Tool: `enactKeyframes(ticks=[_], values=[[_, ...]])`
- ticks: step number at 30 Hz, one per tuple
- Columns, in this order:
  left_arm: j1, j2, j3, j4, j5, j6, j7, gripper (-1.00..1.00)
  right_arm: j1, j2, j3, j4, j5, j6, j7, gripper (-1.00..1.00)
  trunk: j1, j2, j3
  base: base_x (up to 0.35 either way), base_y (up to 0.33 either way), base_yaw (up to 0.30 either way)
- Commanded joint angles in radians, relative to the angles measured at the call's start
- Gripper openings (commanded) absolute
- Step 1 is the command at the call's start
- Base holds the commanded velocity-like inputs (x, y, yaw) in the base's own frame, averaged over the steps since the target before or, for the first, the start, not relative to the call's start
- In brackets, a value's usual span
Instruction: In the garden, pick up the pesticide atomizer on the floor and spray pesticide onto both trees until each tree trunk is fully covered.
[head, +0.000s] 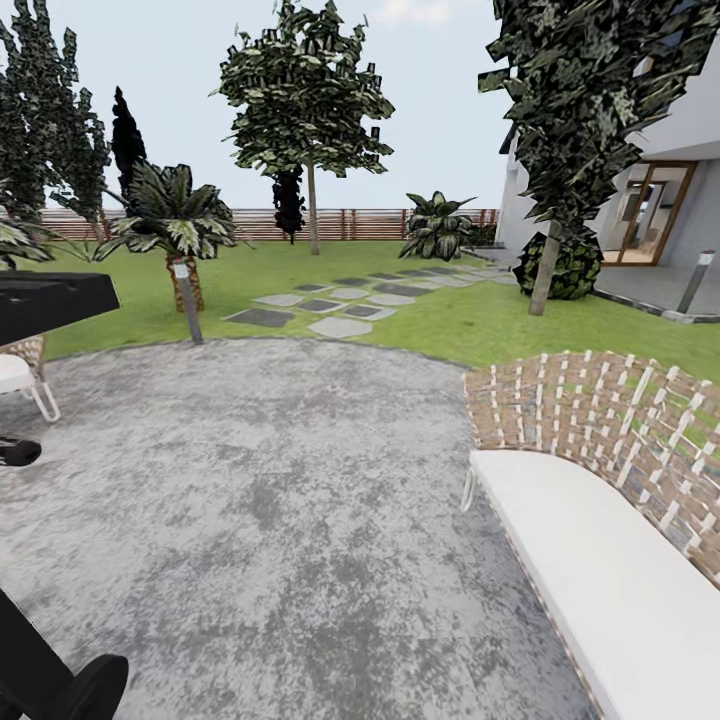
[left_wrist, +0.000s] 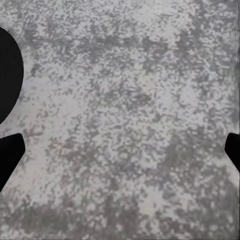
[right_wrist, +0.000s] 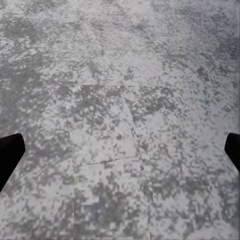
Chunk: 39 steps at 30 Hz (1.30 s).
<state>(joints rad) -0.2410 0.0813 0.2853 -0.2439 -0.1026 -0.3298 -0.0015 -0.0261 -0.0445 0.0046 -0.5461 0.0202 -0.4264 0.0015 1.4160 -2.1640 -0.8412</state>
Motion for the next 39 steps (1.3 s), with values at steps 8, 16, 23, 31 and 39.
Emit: enactKeyframes(ticks=[8, 16, 23, 31, 39], values=[[0.0, 0.0, 0.0, 0.0, 0.0, 0.0, 0.0, 1.0, 0.0, 0.0, 0.0, 0.0, 0.0, 0.0, 0.0, 1.0, 0.0, 0.0, 0.0, 0.32, -0.139, 0.0], [0.0, 0.0, 0.0, 0.0, 0.0, 0.0, 0.0, 1.0, 0.0, 0.0, 0.0, 0.0, 0.0, 0.0, 0.0, 1.0, 0.0, 0.0, 0.0, 0.32, -0.139, 0.0], [-0.001, 0.0, 0.0, 0.001, 0.0, 0.001, 0.0, 1.0, 0.0, 0.001, 0.0, 0.0, 0.0, 0.0, 0.0, 1.0, 0.0, 0.0, 0.0, 0.322, -0.133, 0.117], [-0.001, 0.001, 0.0, 0.0, 0.001, 0.0, 0.0, 1.0, 0.0, 0.003, 0.001, 0.0, 0.001, 0.0, 0.0, 1.0, 0.0, 0.0, 0.0, 0.335, -0.05, 0.262], [-0.001, 0.001, 0.0, 0.0, 0.001, 0.0, 0.0, 1.0, 0.0, 0.003, 0.0, 0.0, 0.001, 0.0, 0.0, 1.0, 0.0, 0.0, 0.0, 0.34, -0.001, 0.209]])
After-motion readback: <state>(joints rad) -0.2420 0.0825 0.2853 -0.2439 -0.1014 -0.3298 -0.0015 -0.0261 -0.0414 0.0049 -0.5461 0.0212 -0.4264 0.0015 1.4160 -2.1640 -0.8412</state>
